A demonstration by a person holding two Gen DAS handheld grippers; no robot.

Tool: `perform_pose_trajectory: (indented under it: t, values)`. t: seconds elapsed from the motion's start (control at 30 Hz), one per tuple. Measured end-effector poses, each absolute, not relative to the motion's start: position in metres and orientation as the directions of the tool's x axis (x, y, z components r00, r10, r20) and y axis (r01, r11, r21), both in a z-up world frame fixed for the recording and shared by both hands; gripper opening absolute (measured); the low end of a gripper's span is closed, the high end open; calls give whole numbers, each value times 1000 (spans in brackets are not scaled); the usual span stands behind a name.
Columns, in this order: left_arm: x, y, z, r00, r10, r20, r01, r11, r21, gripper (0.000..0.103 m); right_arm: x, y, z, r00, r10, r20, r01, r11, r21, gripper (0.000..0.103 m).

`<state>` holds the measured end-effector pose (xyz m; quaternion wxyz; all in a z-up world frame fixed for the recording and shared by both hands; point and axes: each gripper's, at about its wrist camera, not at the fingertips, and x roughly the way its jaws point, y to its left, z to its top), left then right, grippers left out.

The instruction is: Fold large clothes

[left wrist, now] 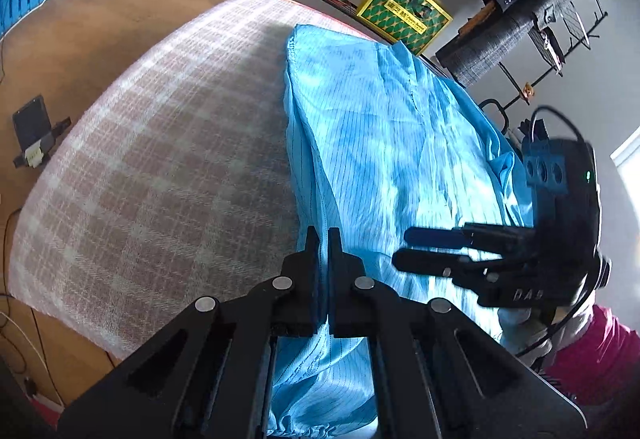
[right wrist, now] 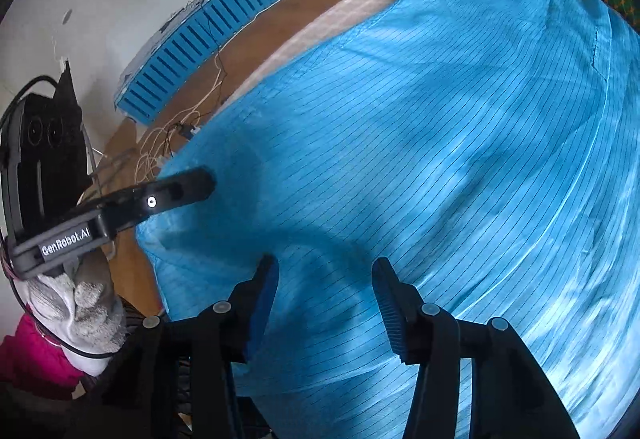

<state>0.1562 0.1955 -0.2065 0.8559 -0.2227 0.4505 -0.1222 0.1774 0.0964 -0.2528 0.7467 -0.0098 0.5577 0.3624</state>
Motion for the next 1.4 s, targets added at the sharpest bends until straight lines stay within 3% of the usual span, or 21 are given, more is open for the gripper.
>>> perform_pose_trajectory:
  t: [0.1, 0.17, 0.37, 0.63, 0.73, 0.83, 0.87, 0.93, 1.4]
  values:
    - [156, 182, -198, 577, -396, -715, 54, 891, -450, 0, 206, 89, -232, 154, 558, -816, -510, 752, 418, 55]
    - [157, 173, -194, 583, -385, -715, 75, 902, -425, 0, 231, 93, -218, 162, 566, -808, -490, 757, 432, 62]
    - [158, 157, -191, 587, -377, -716, 117, 915, -385, 0, 302, 126, -193, 186, 514, -837, -450, 802, 392, 63]
    - [158, 142, -191, 585, -356, -728, 165, 932, -323, 0, 349, 188, -230, 137, 343, -929, -423, 868, 258, 64]
    - [161, 138, -193, 577, -354, -736, 173, 934, -313, 0, 356, 191, -249, 126, 278, -952, -404, 891, 207, 56]
    - [163, 133, -195, 571, -350, -743, 180, 936, -303, 0, 358, 186, -259, 120, 255, -959, -407, 894, 187, 13]
    - [163, 132, -194, 571, -347, -744, 184, 937, -296, 0, 359, 185, -258, 130, 257, -958, -407, 895, 185, 4]
    - [161, 125, -189, 574, -343, -744, 198, 939, -280, 0, 358, 176, -254, 145, 286, -947, -400, 893, 208, 0]
    - [141, 47, -164, 563, -324, -760, 337, 930, -147, 0, 339, 32, -208, 292, 584, -757, -273, 810, 520, 0]
